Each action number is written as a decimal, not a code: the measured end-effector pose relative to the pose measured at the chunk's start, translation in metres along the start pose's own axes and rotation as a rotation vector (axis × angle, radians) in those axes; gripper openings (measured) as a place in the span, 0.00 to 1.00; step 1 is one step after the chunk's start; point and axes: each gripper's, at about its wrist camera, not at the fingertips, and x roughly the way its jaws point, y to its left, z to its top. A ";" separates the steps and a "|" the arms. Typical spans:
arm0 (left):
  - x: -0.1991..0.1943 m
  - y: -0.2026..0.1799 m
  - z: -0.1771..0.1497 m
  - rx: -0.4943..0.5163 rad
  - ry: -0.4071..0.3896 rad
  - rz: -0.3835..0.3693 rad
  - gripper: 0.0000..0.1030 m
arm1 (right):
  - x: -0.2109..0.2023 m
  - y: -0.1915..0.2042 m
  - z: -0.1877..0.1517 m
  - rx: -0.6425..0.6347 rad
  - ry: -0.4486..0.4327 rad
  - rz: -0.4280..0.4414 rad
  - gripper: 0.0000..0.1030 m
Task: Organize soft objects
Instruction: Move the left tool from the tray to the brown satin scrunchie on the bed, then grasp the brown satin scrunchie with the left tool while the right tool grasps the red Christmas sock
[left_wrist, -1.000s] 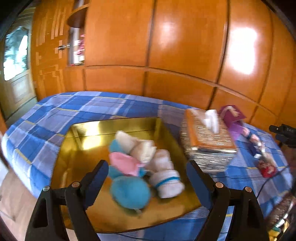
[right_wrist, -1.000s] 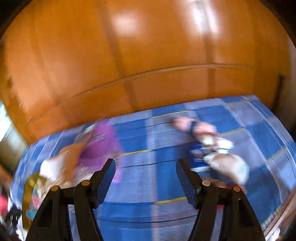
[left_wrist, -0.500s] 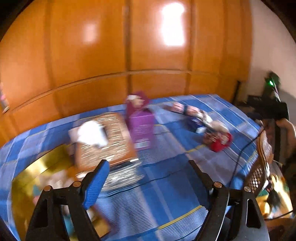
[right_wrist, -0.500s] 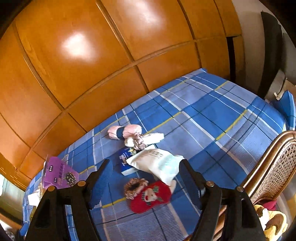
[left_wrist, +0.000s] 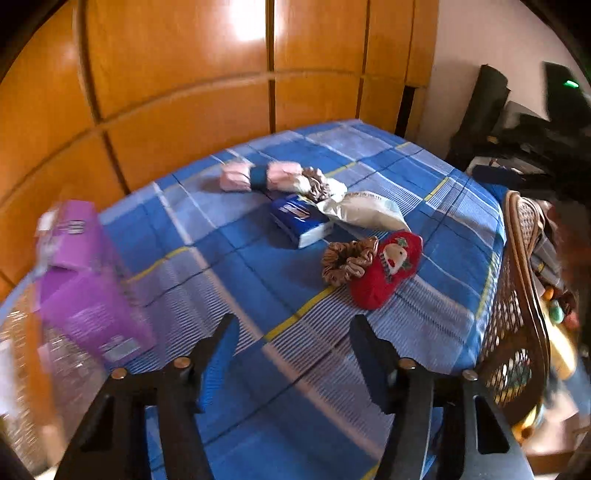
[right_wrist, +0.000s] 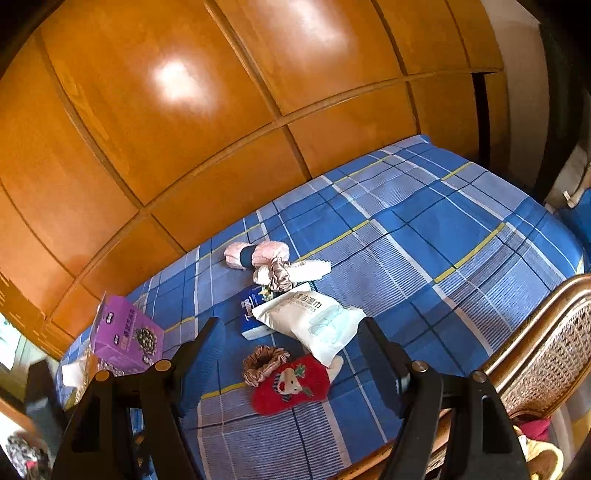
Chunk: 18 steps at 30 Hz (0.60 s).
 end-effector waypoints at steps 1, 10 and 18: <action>0.007 -0.001 0.004 -0.012 0.006 -0.022 0.59 | 0.002 -0.001 0.000 -0.004 0.005 0.001 0.73; 0.081 -0.013 0.042 -0.150 0.105 -0.173 0.79 | 0.023 -0.015 0.001 0.013 0.052 0.011 0.73; 0.130 -0.002 0.053 -0.245 0.142 -0.224 0.46 | 0.037 -0.021 0.003 0.020 0.085 0.007 0.73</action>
